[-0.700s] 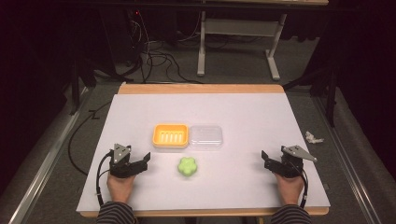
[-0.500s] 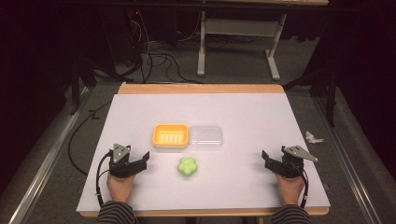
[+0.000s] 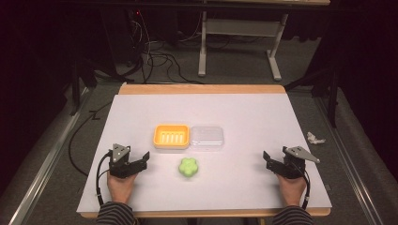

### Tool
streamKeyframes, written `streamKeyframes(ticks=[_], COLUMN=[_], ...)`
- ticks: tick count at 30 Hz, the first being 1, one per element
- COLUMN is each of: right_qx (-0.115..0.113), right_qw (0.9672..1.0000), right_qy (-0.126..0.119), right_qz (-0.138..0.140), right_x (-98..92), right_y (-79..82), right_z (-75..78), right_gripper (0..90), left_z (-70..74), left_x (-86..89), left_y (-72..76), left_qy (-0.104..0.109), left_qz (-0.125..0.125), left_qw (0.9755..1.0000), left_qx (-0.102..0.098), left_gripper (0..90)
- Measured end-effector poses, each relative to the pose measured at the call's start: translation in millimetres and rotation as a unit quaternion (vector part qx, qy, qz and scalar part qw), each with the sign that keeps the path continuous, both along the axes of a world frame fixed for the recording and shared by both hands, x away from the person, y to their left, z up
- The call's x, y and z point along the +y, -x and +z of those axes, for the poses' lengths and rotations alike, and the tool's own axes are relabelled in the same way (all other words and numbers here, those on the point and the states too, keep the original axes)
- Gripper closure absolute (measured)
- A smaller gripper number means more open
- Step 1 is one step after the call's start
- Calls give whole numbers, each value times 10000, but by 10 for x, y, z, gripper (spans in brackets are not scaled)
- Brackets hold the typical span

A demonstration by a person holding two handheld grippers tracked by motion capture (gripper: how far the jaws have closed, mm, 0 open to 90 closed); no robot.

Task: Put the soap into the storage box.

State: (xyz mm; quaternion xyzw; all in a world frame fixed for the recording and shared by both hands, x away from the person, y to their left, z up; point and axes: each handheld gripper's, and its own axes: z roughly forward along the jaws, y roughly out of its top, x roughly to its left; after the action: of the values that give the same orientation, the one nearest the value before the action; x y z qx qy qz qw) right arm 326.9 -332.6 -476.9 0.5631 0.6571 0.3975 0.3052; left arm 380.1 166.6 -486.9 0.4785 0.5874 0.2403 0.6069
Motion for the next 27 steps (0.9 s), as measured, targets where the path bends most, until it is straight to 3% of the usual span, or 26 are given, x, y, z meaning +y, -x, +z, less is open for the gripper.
streamKeyframes(ticks=[10,15,27], right_qx=[-15,0,3], right_qw=[10000,10000,10000], right_qy=[-37,-28,3], right_qz=[-9,-11,31], right_x=[-9,-4,-1], right_y=[1,2,-1], right_z=[0,1,1], right_gripper=[169,169,176], left_z=[0,69,200], left_x=[-34,-57,-208], left_y=[46,102,223], left_qy=[-195,-173,-269], left_qz=[-205,-420,-1028], left_qw=[9994,9987,9934], left_qx=[189,245,442], left_gripper=[175,166,207])
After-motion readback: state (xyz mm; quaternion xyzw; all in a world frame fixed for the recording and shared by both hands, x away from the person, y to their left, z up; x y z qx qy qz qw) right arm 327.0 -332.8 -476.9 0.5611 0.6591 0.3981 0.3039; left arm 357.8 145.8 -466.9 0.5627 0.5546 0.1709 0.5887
